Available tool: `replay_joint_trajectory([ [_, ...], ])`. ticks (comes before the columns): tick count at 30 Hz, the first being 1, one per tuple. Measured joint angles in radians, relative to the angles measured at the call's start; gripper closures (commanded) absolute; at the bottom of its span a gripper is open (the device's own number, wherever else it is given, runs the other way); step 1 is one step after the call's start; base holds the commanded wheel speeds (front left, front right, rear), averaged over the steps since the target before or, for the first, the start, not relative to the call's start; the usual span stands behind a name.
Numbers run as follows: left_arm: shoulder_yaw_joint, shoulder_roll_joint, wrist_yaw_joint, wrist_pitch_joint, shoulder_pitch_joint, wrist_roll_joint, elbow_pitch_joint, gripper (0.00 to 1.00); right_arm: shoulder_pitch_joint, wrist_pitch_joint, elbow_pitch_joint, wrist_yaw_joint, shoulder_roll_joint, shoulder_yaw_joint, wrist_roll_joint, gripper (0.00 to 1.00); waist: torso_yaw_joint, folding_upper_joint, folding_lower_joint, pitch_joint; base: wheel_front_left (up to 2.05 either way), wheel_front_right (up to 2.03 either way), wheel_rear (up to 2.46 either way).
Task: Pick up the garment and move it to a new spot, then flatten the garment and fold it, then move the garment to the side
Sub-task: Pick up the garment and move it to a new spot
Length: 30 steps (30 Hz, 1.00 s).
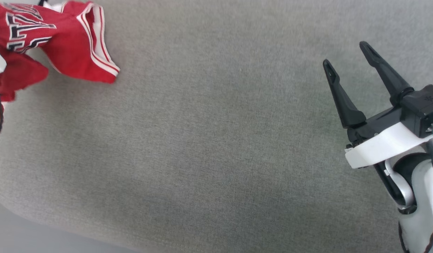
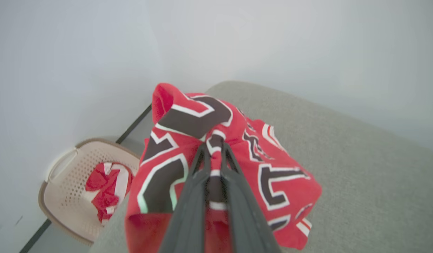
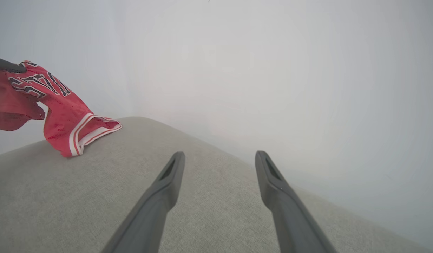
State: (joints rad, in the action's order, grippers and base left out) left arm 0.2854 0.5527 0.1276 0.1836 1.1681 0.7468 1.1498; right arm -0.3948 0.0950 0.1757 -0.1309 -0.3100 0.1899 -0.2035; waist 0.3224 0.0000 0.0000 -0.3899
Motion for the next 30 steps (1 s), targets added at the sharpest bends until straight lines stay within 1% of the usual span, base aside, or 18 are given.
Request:
replay_joint_trajectory([
  [5, 0.058, 0.049, 0.000, -0.006, 0.006, 0.004, -0.105, 1.00, 0.022, -0.041, -0.036, 0.000, 0.026, -0.011, -0.007, 0.00, 0.006, 0.0000, 0.0000, 0.059, 0.00, 0.00, 0.00],
  [9, 0.100, 0.092, 0.000, 0.010, 0.011, 0.014, -0.193, 1.00, 0.038, -0.070, -0.054, 0.000, 0.043, -0.023, -0.010, 0.00, 0.009, 0.0000, 0.0000, 0.101, 0.00, 0.00, 0.00],
  [15, 0.156, 0.147, 0.000, 0.065, 0.011, 0.046, -0.343, 1.00, 0.058, -0.100, -0.068, 0.000, 0.059, -0.050, -0.012, 0.00, 0.003, 0.0000, 0.0000, 0.150, 0.00, 0.00, 0.00],
  [22, 0.171, 0.199, -0.001, 0.163, -0.010, 0.074, -0.540, 1.00, 0.086, -0.129, -0.070, 0.000, 0.082, -0.107, -0.012, 0.00, -0.027, 0.0000, 0.0000, 0.185, 0.00, 0.00, 0.00],
  [24, 0.174, 0.208, -0.013, 0.191, -0.026, 0.083, -0.608, 1.00, 0.096, -0.137, -0.067, 0.000, 0.090, -0.128, -0.011, 0.00, -0.041, 0.0000, 0.0000, 0.192, 0.00, 0.00, 0.00],
  [30, 0.190, 0.238, -0.075, 0.288, -0.085, 0.100, -0.832, 1.00, 0.122, -0.159, -0.059, 0.000, 0.108, -0.185, 0.002, 0.00, -0.101, 0.0000, 0.0000, 0.204, 0.00, 0.00, 0.00],
])
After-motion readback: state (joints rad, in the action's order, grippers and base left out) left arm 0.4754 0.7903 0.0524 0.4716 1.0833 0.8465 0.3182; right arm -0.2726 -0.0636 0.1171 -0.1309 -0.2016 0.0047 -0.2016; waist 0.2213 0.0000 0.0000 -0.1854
